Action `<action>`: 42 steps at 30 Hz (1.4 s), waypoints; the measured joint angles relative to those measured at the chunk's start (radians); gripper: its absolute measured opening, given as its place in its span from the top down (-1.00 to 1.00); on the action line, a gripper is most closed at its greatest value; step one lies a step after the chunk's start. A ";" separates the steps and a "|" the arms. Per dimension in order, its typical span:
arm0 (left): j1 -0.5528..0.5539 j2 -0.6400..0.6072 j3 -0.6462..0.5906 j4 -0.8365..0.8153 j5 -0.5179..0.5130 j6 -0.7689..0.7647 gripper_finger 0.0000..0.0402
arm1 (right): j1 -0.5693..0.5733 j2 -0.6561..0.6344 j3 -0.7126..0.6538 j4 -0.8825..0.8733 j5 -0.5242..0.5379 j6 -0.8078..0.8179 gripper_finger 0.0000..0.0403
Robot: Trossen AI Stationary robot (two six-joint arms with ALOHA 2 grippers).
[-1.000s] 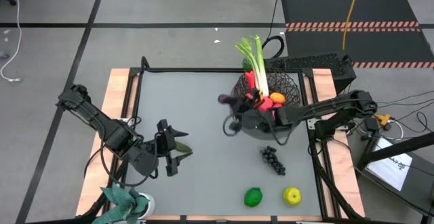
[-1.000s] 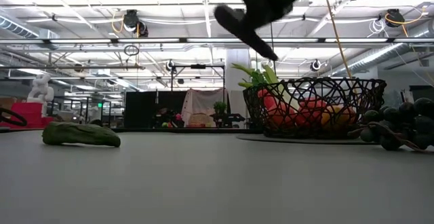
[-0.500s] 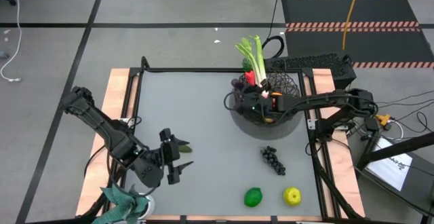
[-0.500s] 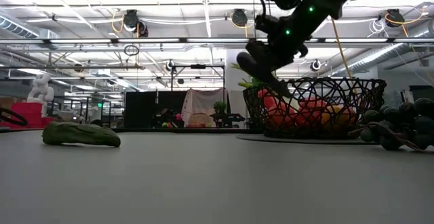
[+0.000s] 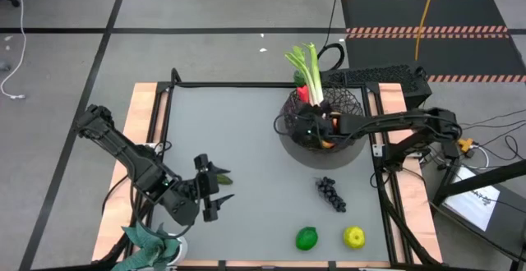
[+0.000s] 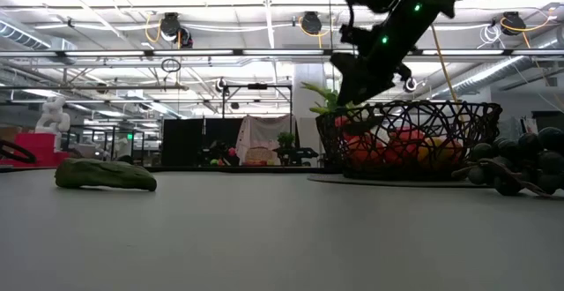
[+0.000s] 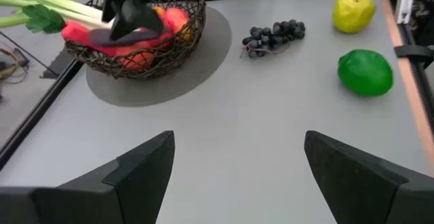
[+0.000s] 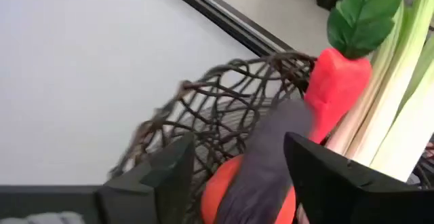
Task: Build produce basket
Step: Put the chili pepper into the black wire basket
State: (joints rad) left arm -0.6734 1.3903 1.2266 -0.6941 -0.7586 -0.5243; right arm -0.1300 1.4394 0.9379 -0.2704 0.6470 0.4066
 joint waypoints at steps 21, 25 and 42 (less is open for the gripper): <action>0.033 -0.002 -0.087 -0.179 0.190 -0.036 -0.65 | 0.408 -0.362 0.000 0.007 -0.024 -0.077 -0.26; 0.058 -0.002 -0.157 -0.177 0.237 -0.036 -0.65 | 0.437 -0.363 0.000 0.006 -0.023 -0.111 -0.26; 0.261 -0.001 -0.454 -0.006 0.454 0.086 -0.52 | 0.441 -0.363 0.000 0.007 -0.021 -0.134 -0.26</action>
State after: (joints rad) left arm -0.4125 1.3891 0.7726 -0.7001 -0.3047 -0.4387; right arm 0.3111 1.0767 0.9382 -0.2638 0.6262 0.2724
